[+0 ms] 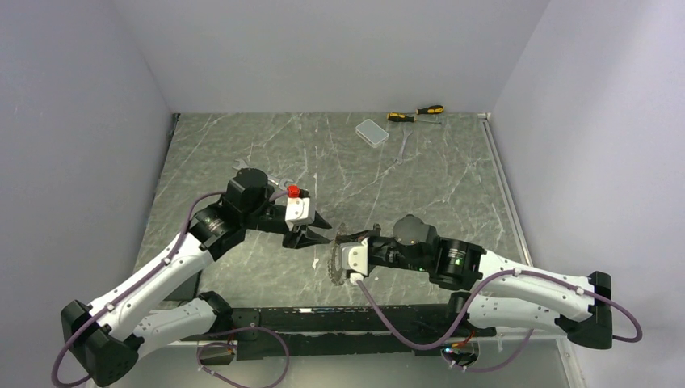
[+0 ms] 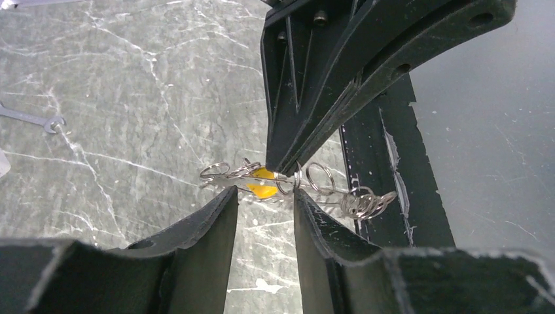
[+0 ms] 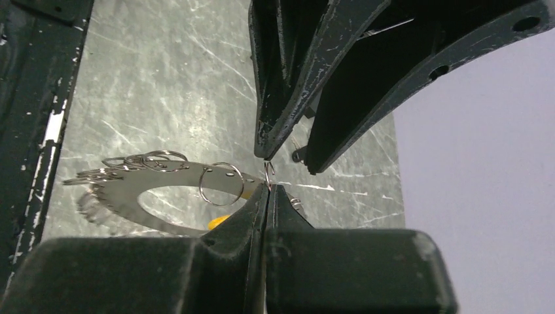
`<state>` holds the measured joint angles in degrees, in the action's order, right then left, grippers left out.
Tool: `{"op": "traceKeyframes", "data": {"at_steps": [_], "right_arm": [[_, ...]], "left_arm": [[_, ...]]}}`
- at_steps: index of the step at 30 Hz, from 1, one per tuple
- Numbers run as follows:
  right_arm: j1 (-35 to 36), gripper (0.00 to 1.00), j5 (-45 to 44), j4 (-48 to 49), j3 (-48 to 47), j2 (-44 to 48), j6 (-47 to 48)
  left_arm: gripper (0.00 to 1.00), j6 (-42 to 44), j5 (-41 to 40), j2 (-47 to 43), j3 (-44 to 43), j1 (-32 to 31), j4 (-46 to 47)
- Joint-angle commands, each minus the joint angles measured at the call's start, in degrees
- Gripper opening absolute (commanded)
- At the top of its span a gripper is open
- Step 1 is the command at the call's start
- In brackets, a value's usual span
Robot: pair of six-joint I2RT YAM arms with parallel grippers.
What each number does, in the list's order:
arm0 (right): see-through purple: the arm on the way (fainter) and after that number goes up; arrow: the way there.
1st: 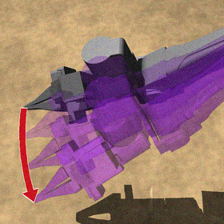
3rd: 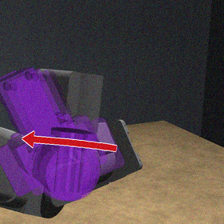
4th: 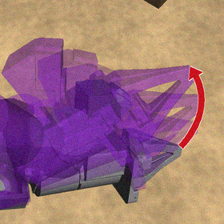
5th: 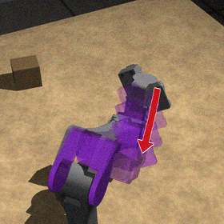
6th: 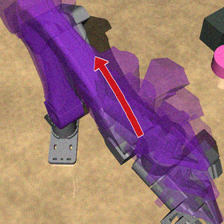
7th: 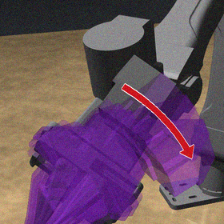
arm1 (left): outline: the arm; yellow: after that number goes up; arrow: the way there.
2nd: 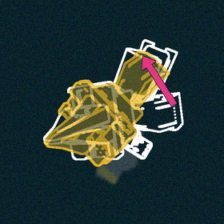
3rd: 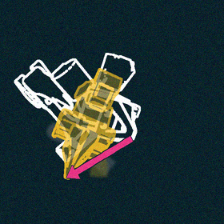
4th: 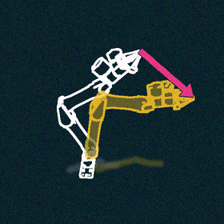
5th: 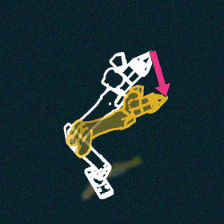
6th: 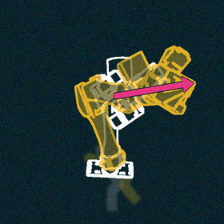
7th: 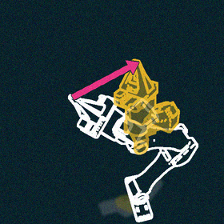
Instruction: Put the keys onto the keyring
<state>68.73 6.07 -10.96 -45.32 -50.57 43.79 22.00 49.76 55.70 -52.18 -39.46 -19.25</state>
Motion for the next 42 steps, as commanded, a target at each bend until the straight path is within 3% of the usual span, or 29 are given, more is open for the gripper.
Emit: {"op": "traceKeyframes", "data": {"at_steps": [1,11,17,23,25,28,30,34,39,42], "right_arm": [[1.02,0.0,-3.49,4.29,-2.08,0.8,2.52],[2.31,0.0,-7.02,5.32,-0.39,1.59,2.7],[3.15,0.0,-9.73,6.39,2.26,3.69,0.54],[3.84,0.0,-12.11,6.64,3.92,5.84,-1.01],[4.24,0.0,-12.74,6.9,4.46,6.79,-1.39],[4.88,0.0,-13.71,6.99,5.36,8.25,-1.81],[5.32,0.0,-14.37,6.46,5.78,9.18,-2.08],[6.33,0.0,-15.3,5.85,6.66,11.2,-2.52],[7.39,0.0,-15.82,5.83,7.57,13.21,-3.37],[8.18,0.0,-15.78,5.85,8.04,14.06,-3.88]], "left_arm": [[0.42,1.72,2.26,0.17,-1.35,-0.26,-0.54],[0.42,2.58,-2.57,0.8,-2.4,-0.35,-4.43],[0.57,-4.93,-14.51,0.33,0.58,-0.35,-0.12],[0.65,-20.55,-31.95,3.82,2.59,-0.27,8.19],[0.7,-25.48,-39.16,6.12,2.13,-0.2,8.78],[0.9,-29.58,-50.01,10.44,0.23,0.11,6.77],[0.97,-30.75,-55.38,13.42,-1.92,0.98,4.1],[0.9,-36.11,-57.33,20.28,-7.69,5.75,-1.98],[0.72,-39.93,-47.96,31.43,-16.4,15.87,-9.85],[0.67,-39.71,-45.47,37.95,-20.92,18.09,-12.2]]}}
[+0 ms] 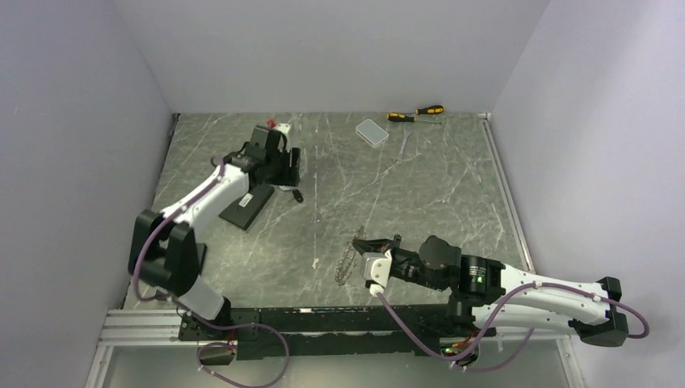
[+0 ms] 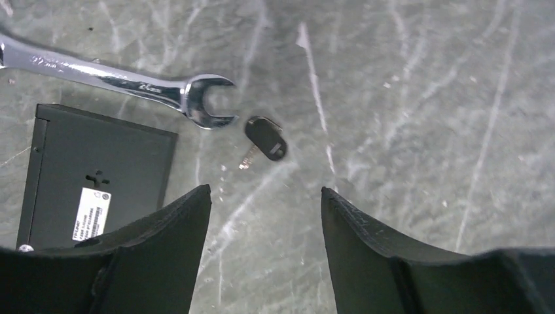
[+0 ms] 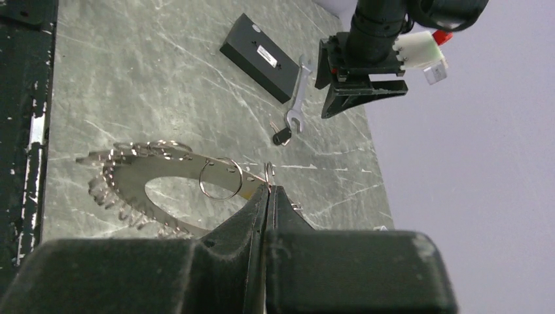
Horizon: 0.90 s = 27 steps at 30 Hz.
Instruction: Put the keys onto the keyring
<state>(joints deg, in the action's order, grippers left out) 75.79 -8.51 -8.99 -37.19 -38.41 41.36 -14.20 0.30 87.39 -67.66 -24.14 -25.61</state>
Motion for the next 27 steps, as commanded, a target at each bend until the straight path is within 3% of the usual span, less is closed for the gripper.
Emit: {"op": "traceKeyframes", "data": {"at_steps": [1,13,22,27], "right_arm": [[1.38,0.0,-1.22,3.87,-0.01,2.2,-1.54],[4.72,0.0,-2.5,4.35,0.69,2.65,-2.5],[5.5,0.0,-2.74,5.49,1.86,3.0,-2.43],[5.6,0.0,-2.65,5.67,1.87,2.56,-2.43]], "left_arm": [[0.66,-3.53,4.13,8.15,-6.87,2.93,-6.45],[0.58,-3.46,1.59,26.5,-19.52,3.22,-13.06],[0.54,-4.6,5.47,29.87,-18.46,3.22,-12.11],[0.44,-4.48,5.74,30.46,-18.36,3.15,-11.32]]}}
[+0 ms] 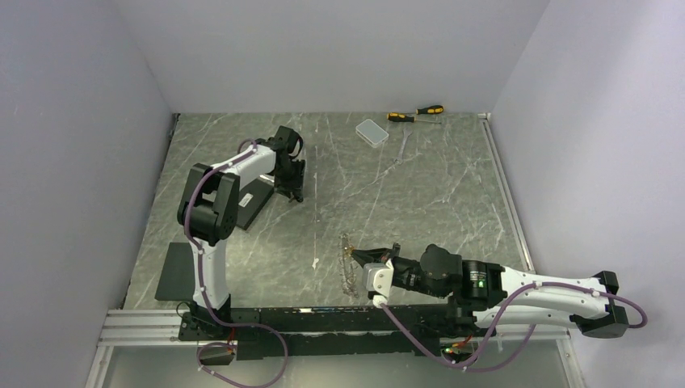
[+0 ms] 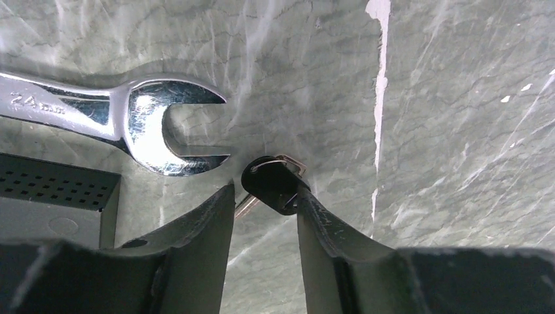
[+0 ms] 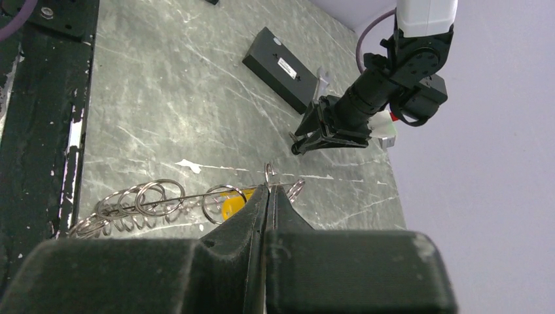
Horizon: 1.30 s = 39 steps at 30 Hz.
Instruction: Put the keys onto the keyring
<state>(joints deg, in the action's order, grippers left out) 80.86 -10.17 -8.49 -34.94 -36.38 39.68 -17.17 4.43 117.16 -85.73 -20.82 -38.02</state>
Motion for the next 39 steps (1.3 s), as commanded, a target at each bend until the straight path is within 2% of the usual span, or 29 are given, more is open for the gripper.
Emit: {"op": "traceKeyframes", "data": {"at_steps": [1,9,16,21,24,25,26,27,29,31,34,39], "right_arm": [[0.53,0.0,-0.99,5.2,-0.39,0.44,-0.82],[0.69,0.0,-1.16,5.75,-0.39,0.09,-1.0],[0.87,0.0,-1.49,6.12,-0.48,-0.27,-1.0],[1.22,0.0,-2.02,6.34,-0.39,-0.31,-1.34],[1.53,0.0,-2.46,6.82,0.07,-0.19,-1.53],[1.53,0.0,-2.56,7.13,0.31,-0.26,-1.61],[1.65,0.0,-2.57,7.35,0.51,-0.33,-1.62],[1.71,0.0,-2.5,7.55,0.63,-0.46,-1.62],[1.81,0.0,-2.4,7.78,0.69,-0.84,-1.75],[1.93,0.0,-2.39,7.72,0.51,-1.13,-1.88],[2.3,0.0,-2.97,7.43,0.16,-1.24,-2.14],[3.42,0.0,-4.78,6.07,-0.62,-0.68,-2.74]], "left_arm": [[0.39,-1.35,1.44,0.65,-0.23,-0.25,1.15],[0.0,0.16,-1.58,-2.81,1.26,-0.58,2.07],[0.0,3.98,-4.16,-7.68,0.11,-2.3,-0.65],[0.0,8.93,-11.75,-11.9,0.01,-7.17,-4.87],[0.0,7.65,-14.93,-14.12,3.39,-9.42,-5.36],[0.13,6.0,-15.29,-14.64,4.81,-9.4,-4.74],[0.43,4.19,-16.6,-14.96,5.87,-9.4,-3.86],[0.59,3.04,-17.33,-14.94,6.75,-9.41,-2.72],[0.71,1.61,-17.11,-13.68,6.59,-9.4,-1.33],[0.71,1.43,-15.98,-11.53,4.98,-9.26,0.36],[0.63,3.5,-15.36,-7.24,0.63,-9.13,1.4],[0.56,8.91,-6.76,-0.02,-5.51,-5.12,-0.11]]}}
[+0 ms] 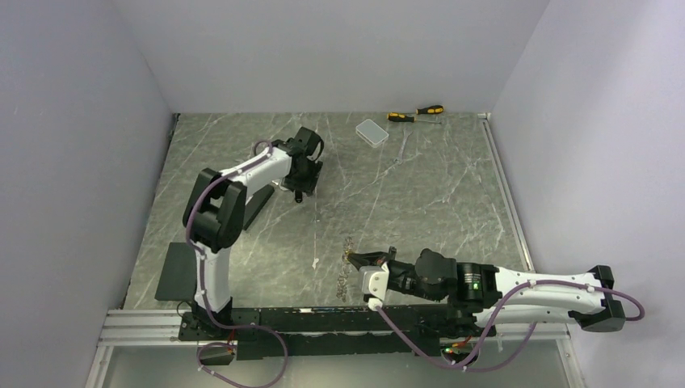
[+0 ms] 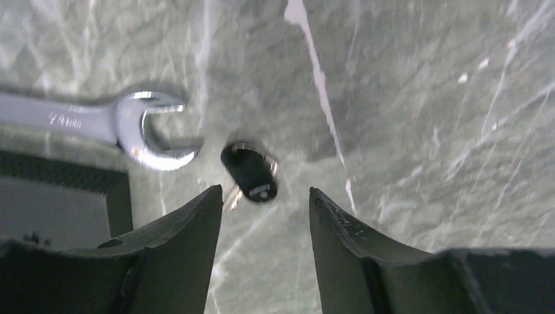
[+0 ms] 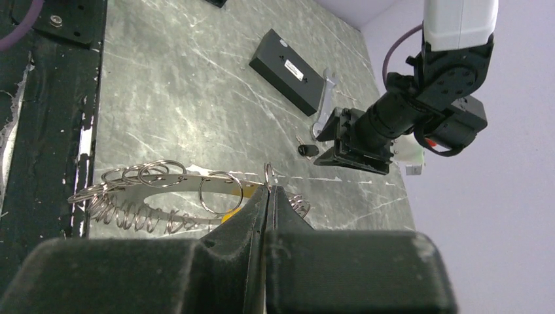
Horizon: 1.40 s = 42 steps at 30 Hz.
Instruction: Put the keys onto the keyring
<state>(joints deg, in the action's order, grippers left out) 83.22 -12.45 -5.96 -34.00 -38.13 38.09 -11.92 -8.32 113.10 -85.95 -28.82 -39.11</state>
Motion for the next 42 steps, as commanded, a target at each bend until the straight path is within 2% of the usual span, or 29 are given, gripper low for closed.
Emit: {"op": "traceKeyframes", "data": {"at_steps": [1,6,10,18,22,25,27,28,29,31,33,38,42], "right_arm": [[1.33,0.0,-2.76,3.24,-1.55,1.16,-1.31],[2.12,0.0,-3.4,3.22,-1.07,0.92,-1.35],[2.3,0.0,-3.2,3.75,-0.89,0.32,-1.26],[2.47,0.0,-3.87,3.56,-0.48,0.57,-1.67],[2.47,0.0,-4.16,3.66,-0.28,0.54,-1.57],[2.47,0.0,-4.08,3.84,-0.36,0.21,-1.36],[2.47,0.0,-4.08,3.93,-0.45,0.01,-1.35],[2.47,0.0,-4.08,3.94,-0.52,-0.08,-1.35],[2.48,0.0,-4.0,3.89,-0.62,-0.14,-1.42],[2.56,0.0,-3.91,3.83,-0.69,-0.27,-1.57],[2.56,0.0,-3.77,3.68,-0.91,-0.48,-1.61],[2.73,0.0,-3.64,3.2,-1.55,-1.05,-1.76],[2.99,0.0,-3.7,2.97,-1.79,-1.15,-1.87]], "left_arm": [[0.55,4.5,7.49,5.07,-6.17,3.79,0.48],[0.5,8.22,11.1,9.29,-9.51,4.91,-1.57],[0.49,9.51,10.55,10.99,-10.27,5.28,-1.6],[0.23,9.6,13.04,12.24,-11.27,5.63,-3.26],[0.13,8.96,13.57,10.96,-9.9,5.62,-3.09],[0.11,8.72,13.63,9.59,-9.57,5.53,-3.37],[0.13,8.59,13.58,8.54,-9.49,5.53,-3.61],[0.17,8.7,13.6,7.98,-9.43,5.53,-3.75],[0.26,8.86,13.54,7.37,-9.15,5.53,-3.71],[0.58,9.65,13.6,5.98,-8.26,5.53,-3.06],[0.68,10.61,14.18,4.81,-7.46,5.6,-2.33],[0.7,13.1,13.85,4.85,-8.78,5.88,-4.4],[0.61,13.1,12.98,4.96,-8.01,5.97,-4.17]]}}
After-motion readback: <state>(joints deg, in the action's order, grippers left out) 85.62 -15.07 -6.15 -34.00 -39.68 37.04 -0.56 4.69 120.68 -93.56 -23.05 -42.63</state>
